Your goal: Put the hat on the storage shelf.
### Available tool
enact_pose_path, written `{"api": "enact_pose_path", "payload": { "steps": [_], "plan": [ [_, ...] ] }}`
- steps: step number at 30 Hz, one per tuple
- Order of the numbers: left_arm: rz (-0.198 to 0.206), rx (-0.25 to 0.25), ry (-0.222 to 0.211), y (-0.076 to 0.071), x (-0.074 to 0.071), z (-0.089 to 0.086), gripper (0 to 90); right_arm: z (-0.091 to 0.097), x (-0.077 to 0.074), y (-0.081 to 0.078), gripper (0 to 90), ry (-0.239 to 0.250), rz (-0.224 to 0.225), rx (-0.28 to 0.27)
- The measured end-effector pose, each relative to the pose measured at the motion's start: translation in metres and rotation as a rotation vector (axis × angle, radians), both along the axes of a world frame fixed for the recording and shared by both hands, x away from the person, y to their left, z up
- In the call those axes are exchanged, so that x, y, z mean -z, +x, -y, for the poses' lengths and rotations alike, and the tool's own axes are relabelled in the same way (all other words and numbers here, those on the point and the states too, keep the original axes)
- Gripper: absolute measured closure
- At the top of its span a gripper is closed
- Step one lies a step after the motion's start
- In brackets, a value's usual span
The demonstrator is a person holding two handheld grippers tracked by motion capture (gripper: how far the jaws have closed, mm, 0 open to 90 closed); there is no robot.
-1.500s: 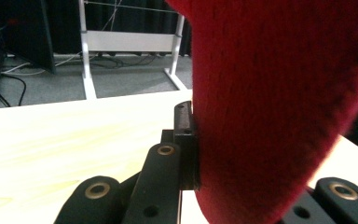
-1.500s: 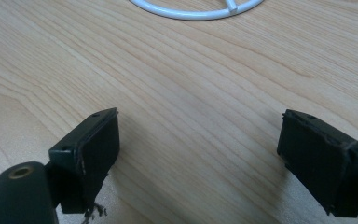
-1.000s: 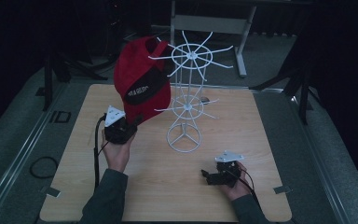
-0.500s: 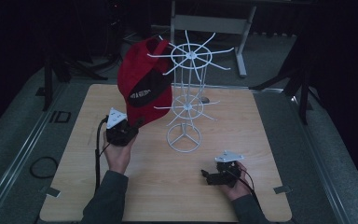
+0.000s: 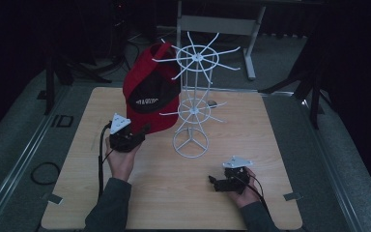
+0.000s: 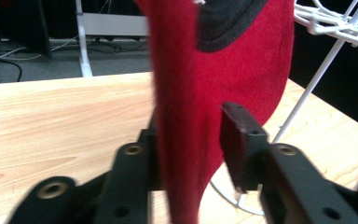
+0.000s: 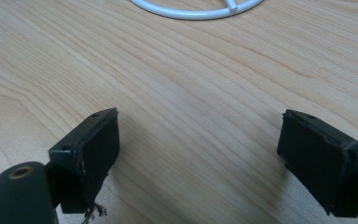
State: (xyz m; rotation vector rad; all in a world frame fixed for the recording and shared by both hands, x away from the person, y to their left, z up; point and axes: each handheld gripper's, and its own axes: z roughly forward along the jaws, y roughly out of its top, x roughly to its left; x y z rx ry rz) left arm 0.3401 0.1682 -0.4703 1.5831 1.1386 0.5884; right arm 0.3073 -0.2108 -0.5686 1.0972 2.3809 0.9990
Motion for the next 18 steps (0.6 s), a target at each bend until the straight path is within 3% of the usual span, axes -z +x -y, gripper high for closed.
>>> {"api": "enact_pose_path", "payload": {
  "steps": [6,18],
  "plan": [
    [-0.002,-0.024,0.003,-0.002,-0.001,-0.002,54.2,0.000,0.000,0.000,12.7,0.001,0.000,0.000],
    [0.015,-0.076,0.009,-0.010,-0.003,-0.014,44.4,0.000,0.000,0.001,12.7,-0.003,0.007,-0.005]
  ]
}}
